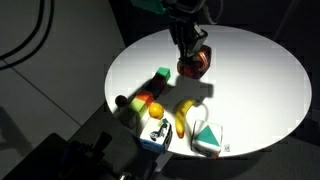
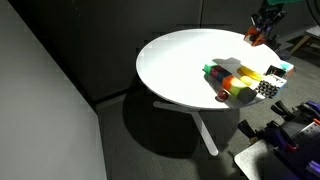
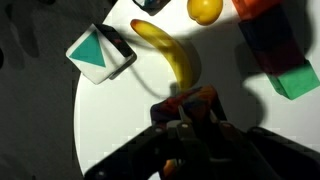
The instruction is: Pick up the block with the number six on it and put it on the block with the number four on it
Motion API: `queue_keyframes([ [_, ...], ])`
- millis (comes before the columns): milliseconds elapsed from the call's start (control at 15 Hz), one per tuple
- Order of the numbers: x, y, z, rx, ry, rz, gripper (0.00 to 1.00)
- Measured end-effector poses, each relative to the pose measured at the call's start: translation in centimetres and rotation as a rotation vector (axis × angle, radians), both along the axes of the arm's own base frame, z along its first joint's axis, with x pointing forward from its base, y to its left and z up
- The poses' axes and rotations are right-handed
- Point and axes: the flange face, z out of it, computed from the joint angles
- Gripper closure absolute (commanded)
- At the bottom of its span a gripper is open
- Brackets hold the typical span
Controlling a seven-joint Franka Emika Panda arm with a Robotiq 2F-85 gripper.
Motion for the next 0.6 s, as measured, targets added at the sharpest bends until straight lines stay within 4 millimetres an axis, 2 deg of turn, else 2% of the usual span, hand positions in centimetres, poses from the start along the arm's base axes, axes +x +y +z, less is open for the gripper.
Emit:
queue_keyframes([
  [267,-2.4,-0.7,0.5,0.017,0.014,0.009,0.93],
  [600,-4.9,0.4,-0.4,0.042,0.045,0.072,0.93],
])
